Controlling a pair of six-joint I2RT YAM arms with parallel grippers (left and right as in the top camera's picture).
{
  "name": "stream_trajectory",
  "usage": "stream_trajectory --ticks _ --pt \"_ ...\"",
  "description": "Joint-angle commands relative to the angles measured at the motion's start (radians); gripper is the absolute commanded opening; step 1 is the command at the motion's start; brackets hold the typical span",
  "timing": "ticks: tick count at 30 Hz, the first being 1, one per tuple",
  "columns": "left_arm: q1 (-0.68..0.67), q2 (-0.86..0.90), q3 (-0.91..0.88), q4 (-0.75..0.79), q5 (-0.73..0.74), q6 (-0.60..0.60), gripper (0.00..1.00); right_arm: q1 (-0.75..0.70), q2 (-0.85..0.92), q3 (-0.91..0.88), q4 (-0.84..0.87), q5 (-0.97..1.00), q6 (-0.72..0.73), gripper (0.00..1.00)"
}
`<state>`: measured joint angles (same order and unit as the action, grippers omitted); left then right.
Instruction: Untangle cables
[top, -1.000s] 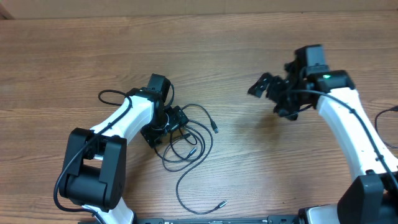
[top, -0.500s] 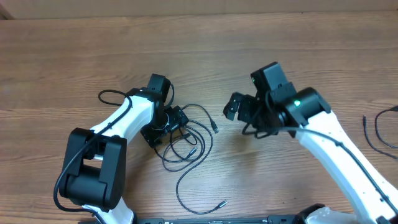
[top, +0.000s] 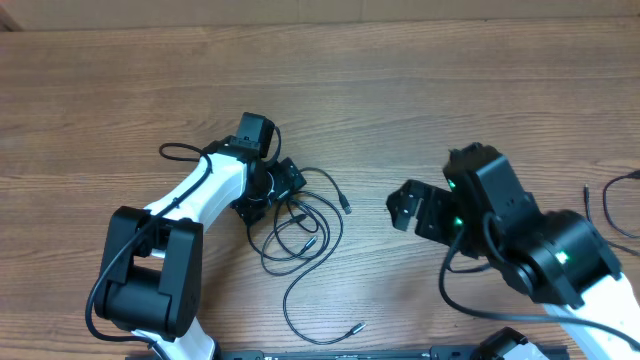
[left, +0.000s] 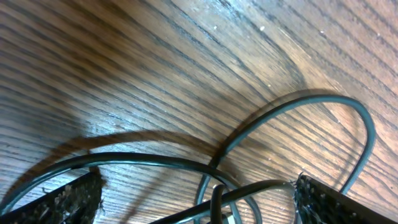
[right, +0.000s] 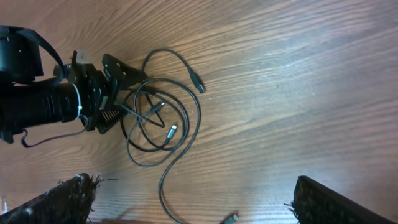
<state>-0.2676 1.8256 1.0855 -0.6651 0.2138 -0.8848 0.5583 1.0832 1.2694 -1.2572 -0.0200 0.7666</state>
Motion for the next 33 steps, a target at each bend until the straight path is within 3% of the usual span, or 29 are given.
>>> stream_trajectory --ticks 1,2,5,12,19,26,33 --pt "0.001 0.027 -0.014 0.013 0.128 0.124 1.00 0.006 -0.056 -0.001 -0.030 0.031 0.031 1.00" --pt "0.002 0.027 -0.007 0.027 0.174 0.201 0.96 0.006 -0.067 -0.001 -0.036 0.032 0.034 1.00" --pt "0.013 0.025 0.064 -0.015 0.261 0.371 1.00 0.006 -0.107 -0.001 -0.047 0.047 0.034 1.00" --pt "0.039 0.024 0.416 -0.359 0.231 0.508 1.00 0.005 -0.175 -0.001 -0.090 0.100 0.038 1.00" --pt "0.033 -0.014 0.755 -0.682 0.042 0.537 1.00 0.005 -0.174 -0.050 -0.072 0.109 0.050 1.00" --pt "-0.006 -0.215 0.769 -0.750 -0.050 0.600 0.99 0.005 -0.174 -0.206 0.033 0.103 0.104 1.00" --pt "-0.085 -0.399 0.766 -0.793 -0.217 0.516 1.00 0.005 -0.172 -0.379 0.222 -0.019 0.105 1.00"
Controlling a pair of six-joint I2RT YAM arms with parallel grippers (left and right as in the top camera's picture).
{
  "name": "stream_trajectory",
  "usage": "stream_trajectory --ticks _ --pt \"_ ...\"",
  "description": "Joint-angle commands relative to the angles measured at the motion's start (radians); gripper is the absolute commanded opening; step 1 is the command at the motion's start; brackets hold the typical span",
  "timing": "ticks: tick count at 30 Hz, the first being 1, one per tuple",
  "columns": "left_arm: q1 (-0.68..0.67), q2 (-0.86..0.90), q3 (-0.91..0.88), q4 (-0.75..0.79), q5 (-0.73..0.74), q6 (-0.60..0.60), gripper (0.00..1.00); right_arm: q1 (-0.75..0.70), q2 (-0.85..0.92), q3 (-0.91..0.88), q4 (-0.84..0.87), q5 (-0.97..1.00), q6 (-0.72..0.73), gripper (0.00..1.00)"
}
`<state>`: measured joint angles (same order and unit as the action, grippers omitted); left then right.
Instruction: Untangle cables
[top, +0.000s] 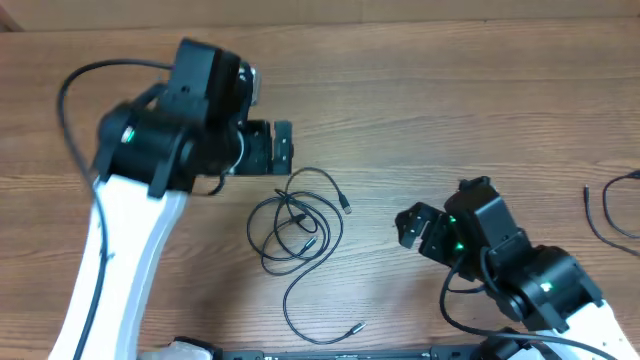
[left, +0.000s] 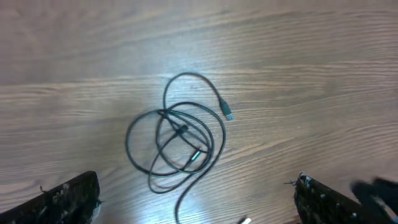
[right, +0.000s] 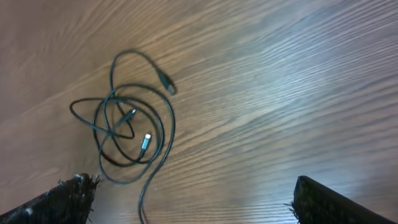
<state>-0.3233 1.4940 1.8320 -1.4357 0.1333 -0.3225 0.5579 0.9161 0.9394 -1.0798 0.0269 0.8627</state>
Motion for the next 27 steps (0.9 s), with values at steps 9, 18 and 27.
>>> stream_trajectory --ticks 9,18,27 --pt "-0.036 -0.256 -0.263 0.026 -0.189 -0.200 1.00 0.006 -0.005 -0.087 0.073 -0.077 0.009 1.00" --pt "-0.036 -0.322 -0.673 0.333 -0.102 -0.269 0.99 0.006 -0.005 -0.088 0.082 -0.082 0.009 1.00" --pt "-0.038 -0.167 -0.706 0.456 0.023 -0.367 1.00 0.006 -0.005 -0.088 0.079 -0.082 0.008 1.00"
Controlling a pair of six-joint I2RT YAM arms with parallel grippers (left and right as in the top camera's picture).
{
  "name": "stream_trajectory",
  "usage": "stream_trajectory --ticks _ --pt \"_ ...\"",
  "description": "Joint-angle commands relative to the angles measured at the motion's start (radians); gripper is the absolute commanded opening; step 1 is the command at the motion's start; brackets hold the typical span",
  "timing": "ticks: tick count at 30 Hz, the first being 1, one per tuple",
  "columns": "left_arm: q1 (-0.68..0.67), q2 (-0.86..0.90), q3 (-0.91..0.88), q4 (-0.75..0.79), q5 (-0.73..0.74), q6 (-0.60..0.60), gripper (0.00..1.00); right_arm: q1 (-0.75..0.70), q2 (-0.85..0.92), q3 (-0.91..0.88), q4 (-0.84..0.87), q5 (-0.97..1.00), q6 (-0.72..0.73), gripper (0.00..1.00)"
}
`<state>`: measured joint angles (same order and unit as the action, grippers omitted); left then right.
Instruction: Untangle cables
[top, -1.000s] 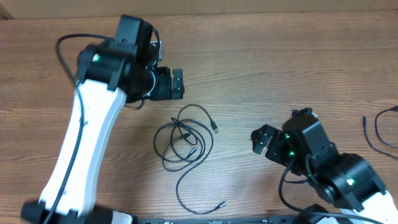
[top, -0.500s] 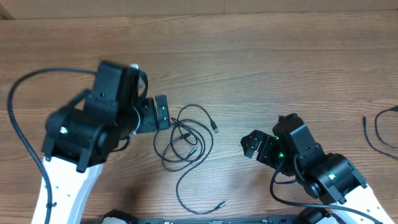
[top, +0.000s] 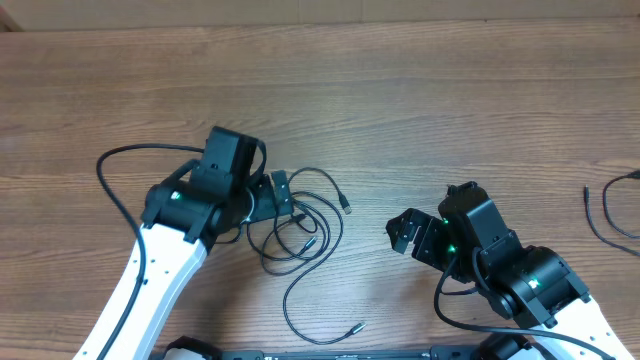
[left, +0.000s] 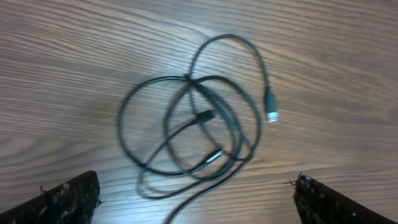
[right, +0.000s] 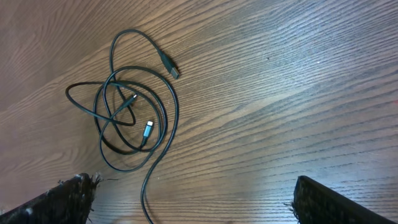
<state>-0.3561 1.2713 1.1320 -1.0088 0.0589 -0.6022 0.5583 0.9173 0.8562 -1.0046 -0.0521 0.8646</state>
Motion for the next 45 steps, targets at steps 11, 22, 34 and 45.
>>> stream_trajectory --ticks 11,22,34,45 --pt "-0.081 0.321 -0.006 0.159 0.228 -0.169 0.88 0.005 -0.001 -0.005 0.005 -0.002 0.002 1.00" --pt "-0.117 0.506 -0.006 0.321 0.222 -0.245 0.67 0.005 0.098 -0.005 0.002 -0.013 0.003 1.00" --pt "-0.071 0.456 0.091 0.227 0.234 -0.080 0.04 0.005 0.121 -0.005 0.010 -0.066 0.003 1.00" --pt "-0.061 0.152 0.357 0.024 0.230 0.131 0.04 0.006 0.121 -0.005 0.114 -0.109 0.003 1.00"
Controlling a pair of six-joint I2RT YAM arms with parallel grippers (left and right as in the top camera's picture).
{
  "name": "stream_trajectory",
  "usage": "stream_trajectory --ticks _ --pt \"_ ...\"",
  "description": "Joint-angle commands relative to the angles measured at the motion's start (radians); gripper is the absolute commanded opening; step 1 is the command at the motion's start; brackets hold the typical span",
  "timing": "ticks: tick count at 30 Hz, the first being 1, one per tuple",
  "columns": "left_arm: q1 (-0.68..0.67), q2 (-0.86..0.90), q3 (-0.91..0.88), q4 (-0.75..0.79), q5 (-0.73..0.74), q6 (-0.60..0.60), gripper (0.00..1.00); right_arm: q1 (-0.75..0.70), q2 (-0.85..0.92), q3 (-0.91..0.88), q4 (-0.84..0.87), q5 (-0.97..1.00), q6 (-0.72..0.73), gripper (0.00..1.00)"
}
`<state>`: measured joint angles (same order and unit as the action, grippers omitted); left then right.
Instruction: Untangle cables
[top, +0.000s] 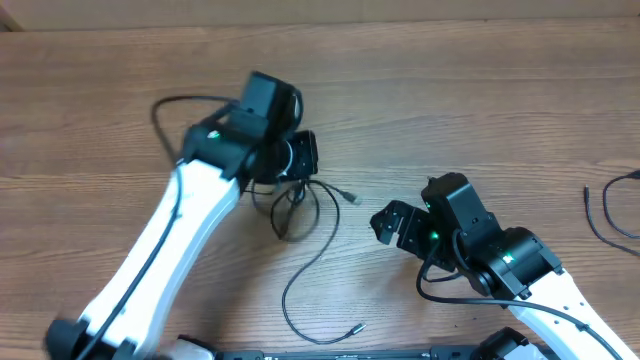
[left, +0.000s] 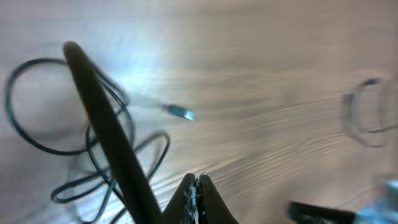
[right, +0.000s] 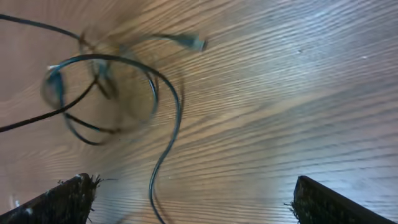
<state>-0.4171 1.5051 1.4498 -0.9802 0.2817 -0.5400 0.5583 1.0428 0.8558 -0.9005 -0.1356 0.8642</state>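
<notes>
The black cable tangle (top: 290, 212) hangs bunched into narrow loops under my left gripper (top: 300, 160), which is shut on a strand of it. In the left wrist view the fingers (left: 196, 194) are pressed together, and a thick dark strand (left: 106, 137) runs close beside them. One plug (top: 347, 196) sticks out to the right, and it also shows in the left wrist view as the plug (left: 182, 112). A long tail curves down to an end plug (top: 355, 327). My right gripper (top: 392, 225) stands open, right of the tangle and apart from it. The loops (right: 106, 93) look blurred in the right wrist view.
A second black cable (top: 608, 205) lies at the right edge of the wooden table (top: 480, 90). The left arm's own cable (top: 165, 110) loops behind its wrist.
My left gripper was open beside the tangle's left edge and is now shut on a strand, farther right and back. The flat loops have bunched into a narrow hanging bundle. The right gripper has shifted slightly left.
My left gripper was first open, low on the tangle's left side. It then stood open, back and to the left, off the flat cable, and later open at the tangle's left edge. Now it is shut on a strand with the loops drawn together.
</notes>
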Motion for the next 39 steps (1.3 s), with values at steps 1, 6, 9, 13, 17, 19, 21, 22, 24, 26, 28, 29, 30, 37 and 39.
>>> stream_trajectory --ticks 1,6,9,13,17,19,21,22,24,26,28,29,30,37,39 --pt "0.000 -0.103 0.042 0.001 0.007 0.069 0.04 0.006 -0.005 -0.004 0.008 -0.032 0.002 1.00" --pt "0.000 -0.185 0.043 0.024 0.007 0.074 0.04 0.014 -0.005 -0.004 0.016 -0.090 -0.035 1.00" --pt "0.000 -0.226 0.043 0.025 0.007 0.124 0.04 0.044 -0.005 -0.004 0.070 -0.155 -0.130 0.98" --pt "0.000 -0.267 0.044 0.028 -0.011 0.168 0.04 0.104 -0.005 -0.004 0.149 -0.173 -0.142 0.99" --pt "0.000 -0.304 0.044 0.027 -0.067 0.167 0.04 0.188 -0.005 -0.004 0.240 -0.172 -0.192 0.99" --pt "0.000 -0.320 0.045 0.028 -0.087 0.167 0.04 0.224 -0.005 -0.004 0.273 -0.171 -0.205 0.99" --pt "0.000 -0.337 0.046 0.029 -0.115 0.167 0.04 0.256 -0.005 -0.004 0.294 -0.155 -0.208 0.99" --pt "0.000 -0.346 0.047 0.031 -0.132 0.167 0.04 0.272 -0.005 -0.004 0.299 -0.140 -0.208 0.99" --pt "0.000 -0.365 0.047 0.039 -0.161 0.166 0.04 0.298 -0.005 -0.004 0.303 -0.108 -0.208 0.99" --pt "0.000 -0.391 0.048 0.054 -0.166 0.166 0.04 0.320 -0.005 -0.004 0.306 -0.088 -0.208 0.99" --pt "0.000 -0.410 0.048 0.068 -0.167 0.166 0.04 0.332 -0.005 -0.004 0.310 -0.082 -0.208 0.99" --pt "0.000 -0.420 0.048 0.075 -0.173 0.166 0.04 0.335 -0.005 -0.004 0.313 -0.081 -0.208 0.99" --pt "0.000 -0.427 0.048 0.080 -0.182 0.166 0.04 0.337 -0.005 -0.004 0.317 -0.082 -0.213 0.99" --pt "0.000 -0.486 0.048 0.093 -0.311 0.105 0.04 0.339 -0.005 -0.004 0.344 -0.083 -0.410 0.89" --pt "0.000 -0.497 0.048 0.106 -0.314 0.105 0.04 0.339 -0.005 -0.004 0.362 -0.100 -0.430 0.91"
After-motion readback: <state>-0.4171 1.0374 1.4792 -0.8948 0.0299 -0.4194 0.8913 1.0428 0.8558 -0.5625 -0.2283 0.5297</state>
